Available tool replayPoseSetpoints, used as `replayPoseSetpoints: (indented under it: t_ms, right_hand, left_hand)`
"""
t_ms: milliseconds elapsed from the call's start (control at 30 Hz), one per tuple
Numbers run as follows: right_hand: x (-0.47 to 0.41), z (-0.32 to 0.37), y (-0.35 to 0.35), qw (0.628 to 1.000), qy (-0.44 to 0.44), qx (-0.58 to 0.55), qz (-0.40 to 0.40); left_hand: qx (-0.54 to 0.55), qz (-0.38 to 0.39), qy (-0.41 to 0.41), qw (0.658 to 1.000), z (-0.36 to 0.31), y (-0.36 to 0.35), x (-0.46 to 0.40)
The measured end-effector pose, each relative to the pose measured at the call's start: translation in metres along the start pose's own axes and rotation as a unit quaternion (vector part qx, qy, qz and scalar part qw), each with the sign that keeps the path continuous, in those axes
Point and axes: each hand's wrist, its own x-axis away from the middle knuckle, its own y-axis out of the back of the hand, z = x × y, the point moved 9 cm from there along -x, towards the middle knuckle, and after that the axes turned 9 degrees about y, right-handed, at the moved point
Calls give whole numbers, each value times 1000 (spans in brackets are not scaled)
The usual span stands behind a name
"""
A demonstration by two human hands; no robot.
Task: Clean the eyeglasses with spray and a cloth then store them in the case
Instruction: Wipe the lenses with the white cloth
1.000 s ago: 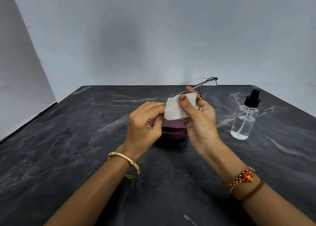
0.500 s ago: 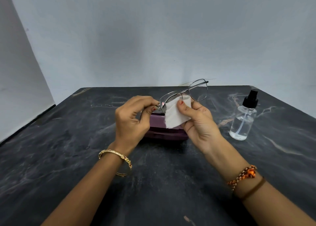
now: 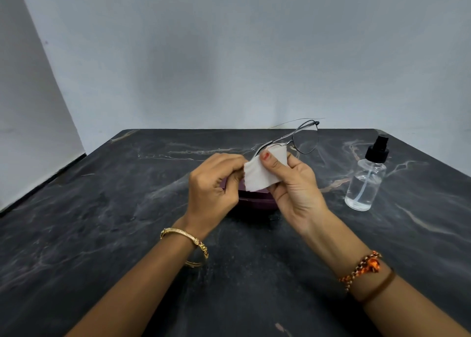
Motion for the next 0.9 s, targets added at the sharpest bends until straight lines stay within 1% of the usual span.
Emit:
replayPoseSetpoints:
  t_ms: [133, 233, 333, 467, 733, 900]
  right_hand:
    - [-1, 4, -6, 999, 6, 20, 36]
    - [-3, 9, -6, 997, 8, 57, 51]
    - [-5, 17, -5, 993, 32, 95, 66]
    - [-6, 22, -6, 991, 51, 96, 73]
    - [-5, 23, -4, 992, 51, 88, 71]
    - [-7, 33, -4, 984, 92, 136, 73]
  left_hand:
    - [13, -32, 9, 999, 3, 10, -4]
    - [12, -32, 1, 999, 0, 11, -6]
    - [17, -29, -6, 999, -2, 12, -8]
    - [15, -38, -5, 999, -3, 15, -9]
    - [19, -51, 8, 999, 6, 18, -10]
    - [53, -71, 15, 996, 11, 22, -11]
